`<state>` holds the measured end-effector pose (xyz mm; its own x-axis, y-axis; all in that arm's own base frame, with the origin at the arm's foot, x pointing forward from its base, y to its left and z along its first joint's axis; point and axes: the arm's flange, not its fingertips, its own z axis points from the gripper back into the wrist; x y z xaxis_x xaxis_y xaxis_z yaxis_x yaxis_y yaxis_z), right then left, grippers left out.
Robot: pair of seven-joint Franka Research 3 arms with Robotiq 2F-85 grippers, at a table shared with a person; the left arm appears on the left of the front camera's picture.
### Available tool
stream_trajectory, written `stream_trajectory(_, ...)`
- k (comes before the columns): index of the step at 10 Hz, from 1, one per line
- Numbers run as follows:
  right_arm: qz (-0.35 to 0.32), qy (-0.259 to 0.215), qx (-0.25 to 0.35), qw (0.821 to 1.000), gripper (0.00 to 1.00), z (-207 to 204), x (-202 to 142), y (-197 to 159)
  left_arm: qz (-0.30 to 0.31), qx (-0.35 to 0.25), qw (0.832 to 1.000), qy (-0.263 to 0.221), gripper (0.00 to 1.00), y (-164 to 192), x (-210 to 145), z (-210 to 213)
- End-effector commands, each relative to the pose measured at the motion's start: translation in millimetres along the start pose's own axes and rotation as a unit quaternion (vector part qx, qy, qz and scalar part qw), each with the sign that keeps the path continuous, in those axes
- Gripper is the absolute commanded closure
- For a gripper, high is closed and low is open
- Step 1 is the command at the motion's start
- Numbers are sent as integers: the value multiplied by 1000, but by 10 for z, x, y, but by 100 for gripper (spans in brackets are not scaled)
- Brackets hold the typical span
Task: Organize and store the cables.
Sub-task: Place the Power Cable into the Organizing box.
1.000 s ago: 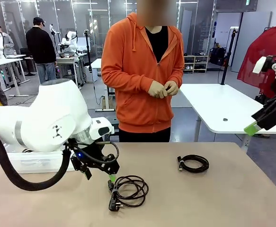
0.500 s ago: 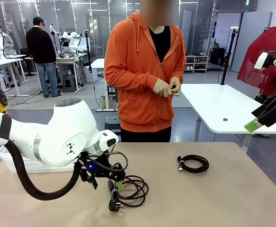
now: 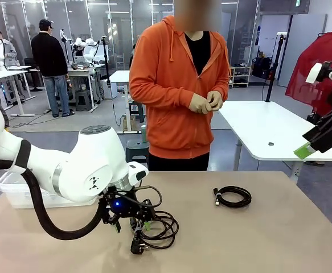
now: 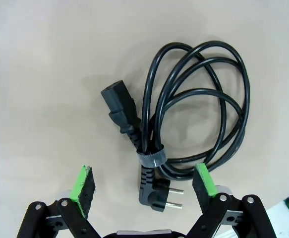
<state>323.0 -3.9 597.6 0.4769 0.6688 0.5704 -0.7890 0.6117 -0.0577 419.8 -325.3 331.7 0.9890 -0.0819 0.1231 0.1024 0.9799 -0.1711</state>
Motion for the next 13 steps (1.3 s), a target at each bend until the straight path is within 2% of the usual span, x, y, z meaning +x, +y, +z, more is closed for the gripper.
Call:
stream_trajectory(1,-4,1,-1,1000,0,-8,-12,-1,19,23,999,19,0,-119,100,-70)
stream_trajectory(10,-4,1,-1,1000,0,-8,-12,-1,19,61,996,62,0,-264,184,-211)
stream_trajectory(11,-4,1,-1,1000,0,-8,-12,-1,20,66,996,62,13,-264,201,-221)
stream_trajectory(12,-4,1,-1,1000,0,-8,-12,-1,18,68,996,63,32,-264,216,-232)
stream_trajectory(13,-4,1,-1,1000,0,-8,-12,-1,16,69,996,61,62,-257,229,-237)
